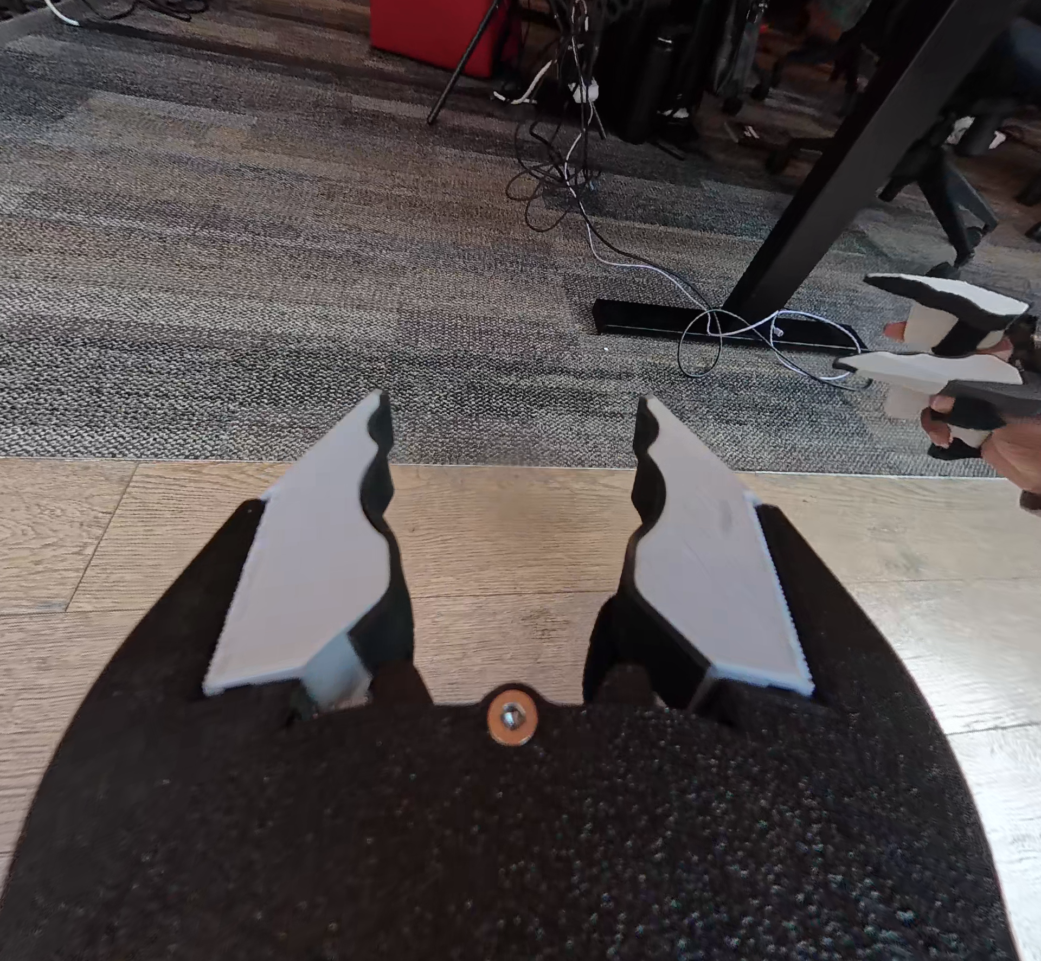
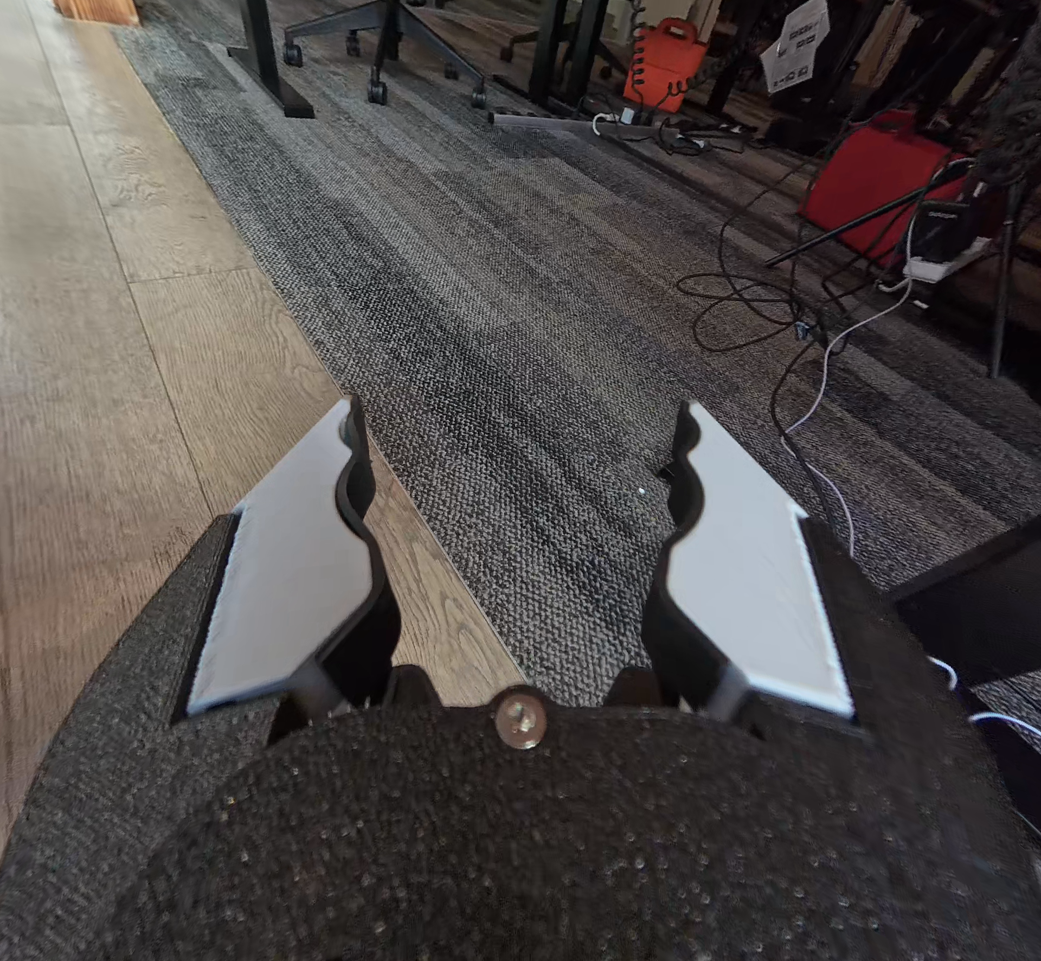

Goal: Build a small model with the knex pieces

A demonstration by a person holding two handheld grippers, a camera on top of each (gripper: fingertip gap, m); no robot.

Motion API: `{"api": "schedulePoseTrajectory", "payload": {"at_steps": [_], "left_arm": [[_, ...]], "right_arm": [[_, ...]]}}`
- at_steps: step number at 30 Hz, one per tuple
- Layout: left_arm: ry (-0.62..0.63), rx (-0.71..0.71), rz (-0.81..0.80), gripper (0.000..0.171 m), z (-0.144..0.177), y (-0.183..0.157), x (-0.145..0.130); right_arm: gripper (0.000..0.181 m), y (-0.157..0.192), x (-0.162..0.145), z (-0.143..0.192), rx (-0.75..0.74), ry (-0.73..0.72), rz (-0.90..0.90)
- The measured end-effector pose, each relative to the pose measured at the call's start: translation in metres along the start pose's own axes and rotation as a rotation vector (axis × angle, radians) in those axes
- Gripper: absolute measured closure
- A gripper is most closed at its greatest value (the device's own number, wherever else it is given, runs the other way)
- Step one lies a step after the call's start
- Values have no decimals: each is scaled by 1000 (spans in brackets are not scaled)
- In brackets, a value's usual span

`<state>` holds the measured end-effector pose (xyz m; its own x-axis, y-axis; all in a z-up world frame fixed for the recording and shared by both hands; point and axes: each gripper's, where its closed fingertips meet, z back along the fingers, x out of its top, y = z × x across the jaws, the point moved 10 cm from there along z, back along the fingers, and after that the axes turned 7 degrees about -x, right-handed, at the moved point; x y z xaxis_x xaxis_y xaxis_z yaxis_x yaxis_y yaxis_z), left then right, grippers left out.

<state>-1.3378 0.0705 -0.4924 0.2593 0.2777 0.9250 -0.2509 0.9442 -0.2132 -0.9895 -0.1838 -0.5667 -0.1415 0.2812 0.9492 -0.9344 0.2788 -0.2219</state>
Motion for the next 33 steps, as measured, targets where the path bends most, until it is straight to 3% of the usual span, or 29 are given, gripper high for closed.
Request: {"api": "schedulePoseTrajectory", "payload": {"at_steps": [7,15,18,33], "left_arm": [[-26,55,43,84,-3,4,-19],[29,100,-29,90,4,4,-30],[27,78,-15,99,6,3,-31],[-5,124,38,101,35,12,-50]], "right_arm": [[74,-9,-11,25,13,32,-73],[72,-6,-23,34,47,83,-137],[73,-2,-24,33,74,85,-133],[76,22,-31,13,159,110,-156]]}}
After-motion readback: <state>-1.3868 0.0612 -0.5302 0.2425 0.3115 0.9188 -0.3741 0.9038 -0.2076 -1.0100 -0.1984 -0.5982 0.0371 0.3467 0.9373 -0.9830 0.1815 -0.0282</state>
